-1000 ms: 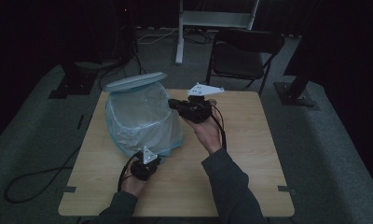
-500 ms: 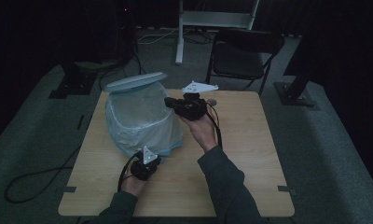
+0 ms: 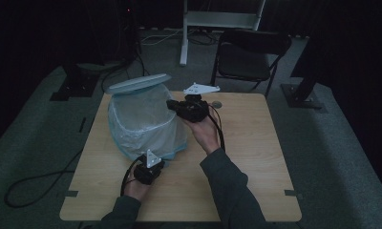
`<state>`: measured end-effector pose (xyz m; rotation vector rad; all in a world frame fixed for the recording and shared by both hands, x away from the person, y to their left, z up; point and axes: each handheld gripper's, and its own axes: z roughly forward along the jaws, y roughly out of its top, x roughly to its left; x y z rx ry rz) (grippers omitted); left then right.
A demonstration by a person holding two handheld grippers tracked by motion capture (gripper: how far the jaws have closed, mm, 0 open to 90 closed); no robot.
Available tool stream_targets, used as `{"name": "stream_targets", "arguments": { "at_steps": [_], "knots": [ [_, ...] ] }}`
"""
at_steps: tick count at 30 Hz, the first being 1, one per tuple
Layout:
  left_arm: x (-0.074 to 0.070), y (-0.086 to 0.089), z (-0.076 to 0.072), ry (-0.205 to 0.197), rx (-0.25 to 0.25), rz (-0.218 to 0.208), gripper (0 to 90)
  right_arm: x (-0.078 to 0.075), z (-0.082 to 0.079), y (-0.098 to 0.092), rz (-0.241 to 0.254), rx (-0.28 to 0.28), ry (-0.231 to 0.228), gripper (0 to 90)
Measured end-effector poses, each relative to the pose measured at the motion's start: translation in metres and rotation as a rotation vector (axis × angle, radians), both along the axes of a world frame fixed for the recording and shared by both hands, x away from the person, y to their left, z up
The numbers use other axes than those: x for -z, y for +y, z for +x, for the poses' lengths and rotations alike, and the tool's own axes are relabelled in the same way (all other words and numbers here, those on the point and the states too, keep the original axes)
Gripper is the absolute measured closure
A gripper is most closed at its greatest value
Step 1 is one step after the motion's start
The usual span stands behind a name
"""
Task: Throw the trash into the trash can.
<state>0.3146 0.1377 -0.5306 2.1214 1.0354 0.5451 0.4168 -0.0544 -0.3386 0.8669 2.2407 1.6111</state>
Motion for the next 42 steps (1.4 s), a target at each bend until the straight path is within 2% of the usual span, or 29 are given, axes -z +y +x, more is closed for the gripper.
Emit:
{"name": "stream_targets", "arguments": {
  "at_steps": [4, 7, 9, 15, 19, 29, 36, 42],
  "knots": [
    [0.0, 0.0, 0.0, 0.0, 0.001, 0.0, 90.0, 0.0, 0.001, 0.001, -0.004, 0.0, 0.002, 84.1],
    [0.0, 0.0, 0.0, 0.0, 0.0, 0.0, 90.0, -0.002, -0.001, 0.003, -0.017, -0.001, -0.011, 65.2],
    [0.0, 0.0, 0.0, -0.003, 0.001, -0.002, 90.0, -0.003, -0.002, 0.002, -0.01, 0.005, -0.021, 62.0],
    [0.0, 0.0, 0.0, -0.004, -0.002, -0.003, 90.0, -0.006, -0.009, -0.003, -0.003, 0.001, -0.045, 59.9],
    [0.0, 0.0, 0.0, -0.004, 0.0, -0.001, 90.0, -0.007, -0.016, -0.008, -0.022, 0.011, -0.069, 59.7],
    [0.0, 0.0, 0.0, -0.004, -0.001, -0.002, 90.0, 0.0, -0.033, -0.031, -0.011, 0.035, -0.094, 59.7],
    [0.0, 0.0, 0.0, 0.0, 0.003, -0.006, 90.0, 0.017, -0.046, -0.064, -0.022, 0.082, -0.092, 59.7],
    [0.0, -0.001, 0.0, -0.003, 0.002, -0.004, 90.0, 0.043, -0.056, -0.087, -0.082, 0.1, -0.063, 58.9]
  ]
}}
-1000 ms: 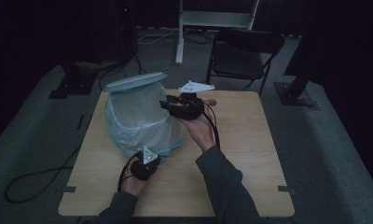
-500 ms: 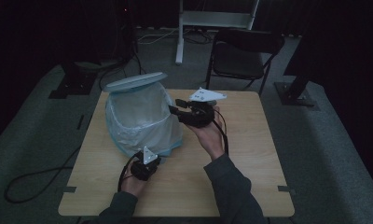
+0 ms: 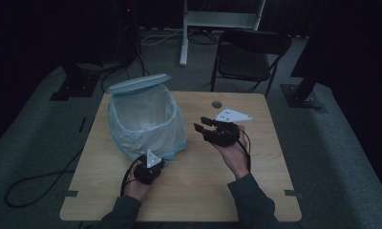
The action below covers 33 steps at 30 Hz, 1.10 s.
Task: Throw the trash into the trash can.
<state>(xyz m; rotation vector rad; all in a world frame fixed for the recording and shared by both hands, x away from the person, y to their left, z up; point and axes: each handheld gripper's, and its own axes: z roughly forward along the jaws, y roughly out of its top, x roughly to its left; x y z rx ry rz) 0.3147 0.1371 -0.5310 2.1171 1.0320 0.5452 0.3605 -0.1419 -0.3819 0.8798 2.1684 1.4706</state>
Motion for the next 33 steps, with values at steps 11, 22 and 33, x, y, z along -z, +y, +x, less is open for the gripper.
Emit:
{"name": "stream_targets", "arguments": {
  "at_steps": [11, 22, 33],
  "knots": [
    [0.0, -0.001, 0.0, 0.001, -0.004, -0.005, 90.0, 0.033, -0.011, -0.03, -0.007, 0.039, 0.067, 58.3],
    [0.0, -0.001, 0.0, -0.004, -0.006, 0.001, 90.0, 0.047, -0.015, -0.041, -0.012, 0.063, 0.095, 58.4],
    [-0.001, -0.001, -0.001, -0.003, -0.007, 0.005, 90.0, 0.073, -0.024, -0.062, -0.002, 0.108, 0.148, 58.3]
  ]
}}
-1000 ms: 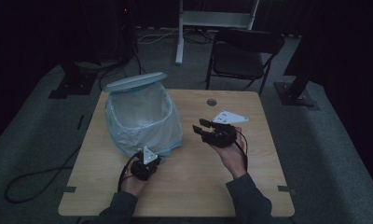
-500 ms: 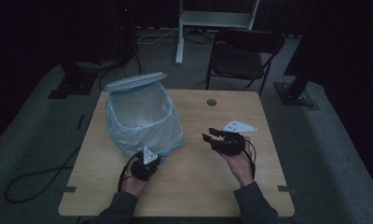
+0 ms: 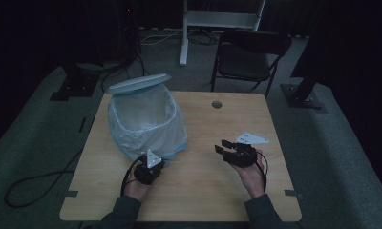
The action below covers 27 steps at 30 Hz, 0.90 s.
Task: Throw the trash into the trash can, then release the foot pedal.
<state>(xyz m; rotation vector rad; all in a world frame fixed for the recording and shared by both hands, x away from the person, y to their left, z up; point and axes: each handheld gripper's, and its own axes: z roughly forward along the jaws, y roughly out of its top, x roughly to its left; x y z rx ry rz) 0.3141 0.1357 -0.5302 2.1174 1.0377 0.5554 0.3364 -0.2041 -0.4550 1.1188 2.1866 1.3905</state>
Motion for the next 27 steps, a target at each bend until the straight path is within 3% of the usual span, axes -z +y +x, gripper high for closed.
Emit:
{"name": "stream_targets", "arguments": {
  "at_steps": [27],
  "knots": [
    [-0.004, -0.001, -0.001, -0.016, -0.003, 0.008, 90.0, 0.012, -0.003, -0.013, -0.007, 0.031, 0.034, 58.3]
  ]
}}
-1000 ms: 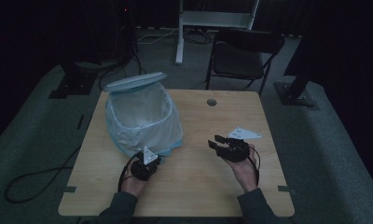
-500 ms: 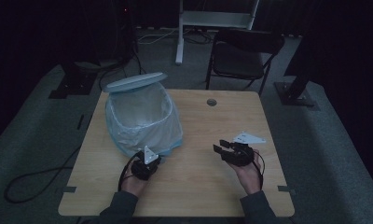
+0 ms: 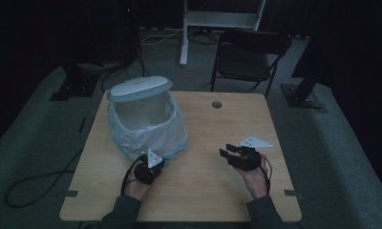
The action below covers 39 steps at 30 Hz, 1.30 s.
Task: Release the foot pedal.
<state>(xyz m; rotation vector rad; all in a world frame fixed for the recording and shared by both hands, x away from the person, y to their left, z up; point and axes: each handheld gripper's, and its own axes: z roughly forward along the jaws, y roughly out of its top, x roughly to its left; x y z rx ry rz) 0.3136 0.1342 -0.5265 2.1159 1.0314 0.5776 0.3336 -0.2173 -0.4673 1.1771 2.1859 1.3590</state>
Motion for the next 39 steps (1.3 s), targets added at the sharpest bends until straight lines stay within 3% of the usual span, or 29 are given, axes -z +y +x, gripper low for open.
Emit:
{"name": "stream_targets", "arguments": {
  "at_steps": [9, 16, 23, 34, 39],
  "knots": [
    [-0.004, 0.002, -0.002, -0.021, -0.005, -0.025, 90.0, 0.001, -0.001, 0.0, -0.001, -0.001, 0.0, 58.3],
    [-0.005, 0.001, -0.003, -0.031, -0.011, -0.011, 89.6, 0.001, 0.0, 0.0, -0.004, -0.006, -0.003, 58.3],
    [-0.005, 0.004, -0.007, -0.049, 0.002, -0.03, 76.8, 0.002, 0.0, -0.001, -0.002, -0.001, 0.002, 58.2],
    [-0.005, 0.004, -0.012, -0.046, 0.015, -0.036, 69.7, 0.008, 0.0, -0.002, -0.025, 0.007, 0.012, 57.1],
    [-0.005, 0.006, -0.014, -0.042, 0.008, -0.043, 68.6, 0.016, 0.001, -0.004, -0.07, 0.027, 0.017, 56.5]
  ]
}}
